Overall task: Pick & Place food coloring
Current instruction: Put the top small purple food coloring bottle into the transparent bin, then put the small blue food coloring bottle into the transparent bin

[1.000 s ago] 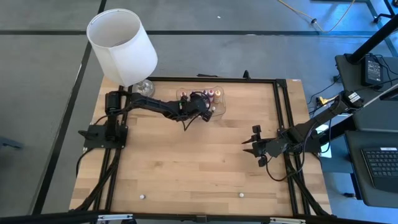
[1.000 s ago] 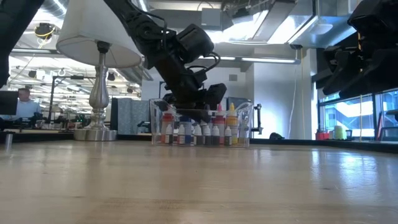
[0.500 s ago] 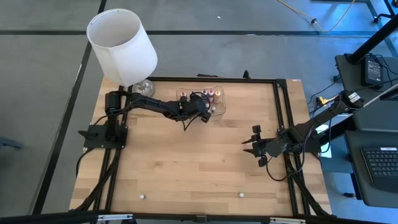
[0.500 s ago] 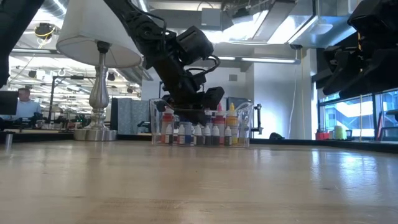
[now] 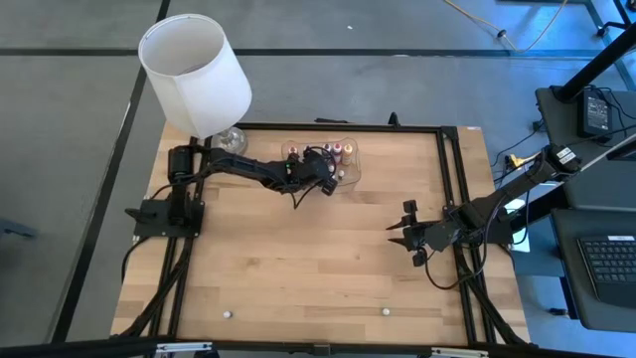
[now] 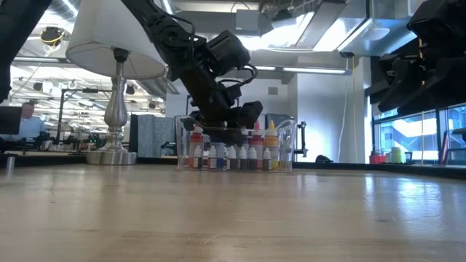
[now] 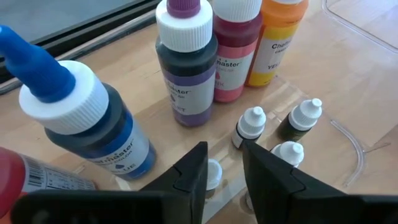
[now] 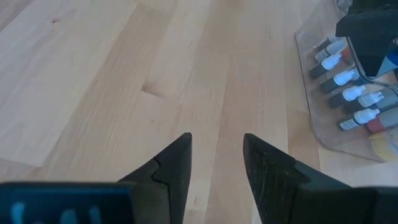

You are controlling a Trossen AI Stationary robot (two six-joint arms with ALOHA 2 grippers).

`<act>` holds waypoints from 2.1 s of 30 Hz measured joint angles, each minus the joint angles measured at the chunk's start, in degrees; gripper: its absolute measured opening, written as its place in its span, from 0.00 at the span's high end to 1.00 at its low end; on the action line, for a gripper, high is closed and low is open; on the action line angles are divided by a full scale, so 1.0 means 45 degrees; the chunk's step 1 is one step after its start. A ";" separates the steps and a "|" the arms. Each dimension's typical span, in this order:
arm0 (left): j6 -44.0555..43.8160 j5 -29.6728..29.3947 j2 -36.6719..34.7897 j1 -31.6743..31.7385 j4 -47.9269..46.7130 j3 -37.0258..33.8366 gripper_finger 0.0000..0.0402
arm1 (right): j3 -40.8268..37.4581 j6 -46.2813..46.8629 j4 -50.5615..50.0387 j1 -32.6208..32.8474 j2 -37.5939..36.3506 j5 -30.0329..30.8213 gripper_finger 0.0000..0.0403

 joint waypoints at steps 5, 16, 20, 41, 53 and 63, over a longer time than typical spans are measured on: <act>0.0000 0.0005 0.0000 0.0000 0.0000 0.0000 0.75 | 0.0000 0.0000 0.0000 0.0001 0.0000 0.0000 0.63; 0.0683 0.0000 -0.0725 -0.0009 0.0372 0.0000 0.75 | 0.0000 0.0000 -0.0005 0.0001 0.0000 0.0000 0.63; 0.1307 0.0134 -0.1490 -0.0169 0.0259 -0.0005 0.75 | 0.0000 0.0000 -0.0009 -0.0003 0.0000 0.0000 0.63; 0.3484 0.5434 -0.4716 -0.6457 -0.3569 0.0000 0.75 | 0.0000 0.1073 0.0190 -0.0003 0.0000 -0.0782 0.63; 0.1553 0.1840 -0.4671 -0.8010 -0.1833 -0.2160 0.75 | 0.0441 -0.0220 0.2871 0.0128 0.0000 -0.3146 0.52; 0.2896 0.4265 -0.4699 -0.7259 0.5850 -0.5971 0.75 | 0.3374 0.0917 0.1049 0.0133 0.0626 -0.5356 0.22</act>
